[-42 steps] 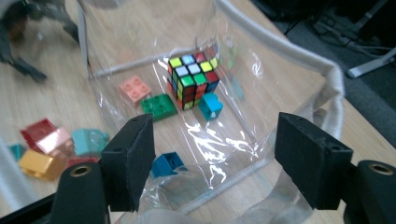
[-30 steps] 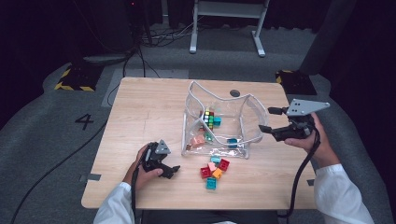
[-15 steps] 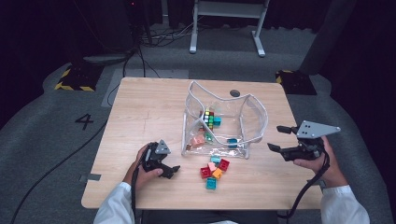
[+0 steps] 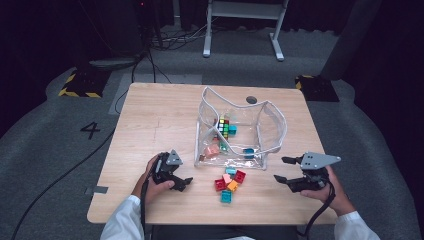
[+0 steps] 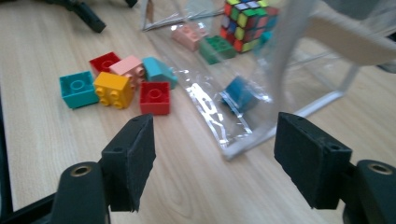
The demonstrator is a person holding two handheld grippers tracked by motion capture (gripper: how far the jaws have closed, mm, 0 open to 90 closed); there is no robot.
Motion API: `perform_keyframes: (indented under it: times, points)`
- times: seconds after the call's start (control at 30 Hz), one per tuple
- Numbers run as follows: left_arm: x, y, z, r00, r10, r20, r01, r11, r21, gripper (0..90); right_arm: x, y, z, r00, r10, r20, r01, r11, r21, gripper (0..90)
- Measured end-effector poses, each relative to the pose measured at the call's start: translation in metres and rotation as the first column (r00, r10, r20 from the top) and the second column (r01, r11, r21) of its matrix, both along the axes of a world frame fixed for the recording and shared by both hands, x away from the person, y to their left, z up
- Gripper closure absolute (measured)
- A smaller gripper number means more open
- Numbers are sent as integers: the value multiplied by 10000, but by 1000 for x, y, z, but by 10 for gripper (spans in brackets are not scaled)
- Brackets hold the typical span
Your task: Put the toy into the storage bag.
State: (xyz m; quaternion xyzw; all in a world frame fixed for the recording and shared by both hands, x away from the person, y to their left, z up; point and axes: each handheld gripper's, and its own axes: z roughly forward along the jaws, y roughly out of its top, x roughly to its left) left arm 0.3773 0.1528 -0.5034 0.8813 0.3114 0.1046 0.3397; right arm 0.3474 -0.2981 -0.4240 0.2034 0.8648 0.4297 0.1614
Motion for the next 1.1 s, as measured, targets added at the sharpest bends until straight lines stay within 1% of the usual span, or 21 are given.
perform_keyframes:
  times: [0.1, 0.17, 0.2, 0.27, 0.3, 0.33, 0.37, 0.43, 0.47, 0.53, 0.63, 0.7, 0.73, 0.8, 0.9, 0.97, 1.0, 1.03, 1.07, 1.1]
  points:
    - [0, 0, 0, 10000, 2, -44, -2, 10000, -25, 47, -1, 10, -13, 9995, 257, -183, -257, 9997, -4, 323]
    - [0, 0, 0, 10000, 21, -50, -21, 10000, -6, 47, -1, 18, -22, 9992, 357, -174, -362, 9990, -259, 338]
    - [0, 0, 0, 10000, -1, -25, 1, 10000, -13, 47, 0, 21, -26, 9991, 378, -171, -383, 9989, -276, 348]
    - [0, 0, 0, 10000, 5, -42, -5, 10000, -15, 47, 2, 27, -33, 9978, 522, -402, -526, 9986, -101, 364]
    - [0, 0, 0, 10000, -2, 0, 2, 10000, -1, 47, 2, 30, -37, 9976, 536, -430, -539, 9985, -70, 365]
    - [0, 0, 0, 10000, 21, -57, -21, 10000, -6, 47, 3, 34, -40, 9972, 580, -473, -581, 9983, -10, 367]
    - [0, 0, 0, 10000, 0, -24, 0, 10000, -17, 47, 3, 37, -43, 9969, 531, -588, -531, 9986, 12, 369]
    - [0, 0, 0, 10000, 5, -43, -6, 10000, -21, 47, 4, 43, -48, 9977, 431, -526, -426, 9990, 110, 372]
    - [0, 0, 0, 10000, -1, 2, 1, 10000, 0, 47, 6, 45, -49, 9977, 468, -496, -463, 9989, 110, 378]
    - [0, 0, 0, 10000, 0, -41, 0, 10000, -26, 47, 9, 52, -54, 9981, 455, -404, -447, 9988, 217, 385]
    - [0, 0, 0, 10000, -1, -43, 1, 10000, -25, 47, 12, 60, -60, 9970, 549, -537, -536, 9982, 254, 385]
    - [0, 0, 0, 10000, -1, -39, 1, 10000, -19, 47, 14, 66, -63, 9957, 650, -667, -642, 9978, 140, 385]
    - [0, 0, 0, 10000, 21, -52, -21, 10000, -4, 47, 12, 68, -63, 9944, 428, -962, -425, 9991, 52, 385]
    - [0, 0, 0, 10000, 4, -44, -4, 10000, -12, 47, 14, 73, -65, 9938, 518, -982, -517, 9987, 39, 385]
    - [0, 0, 0, 10000, -1, -43, 0, 10000, -22, 47, 16, 79, -68, 9943, 484, -948, -491, 9988, -52, 391]
    - [0, 0, 0, 10000, -3, -41, 3, 10000, -20, 47, 20, 82, -71, 9953, 640, -733, -651, 9978, -130, 398]
    - [0, 0, 0, 10000, 15, -44, -15, 10000, -8, 47, 20, 83, -72, 9951, 582, -798, -598, 9981, -169, 401]
    - [0, 0, 0, 10000, -1, -2, 1, 10000, 1, 47, 21, 85, -74, 9941, 616, -897, -635, 9978, -178, 402]
    - [0, 0, 0, 10000, 2, -44, -2, 10000, -23, 47, 22, 85, -74, 9928, 680, -988, -706, 9973, -224, 410]
    - [0, 0, 0, 10000, 4, -42, -4, 10000, -13, 47, 22, 86, -76, 9930, 627, -998, -654, 9976, -231, 421]
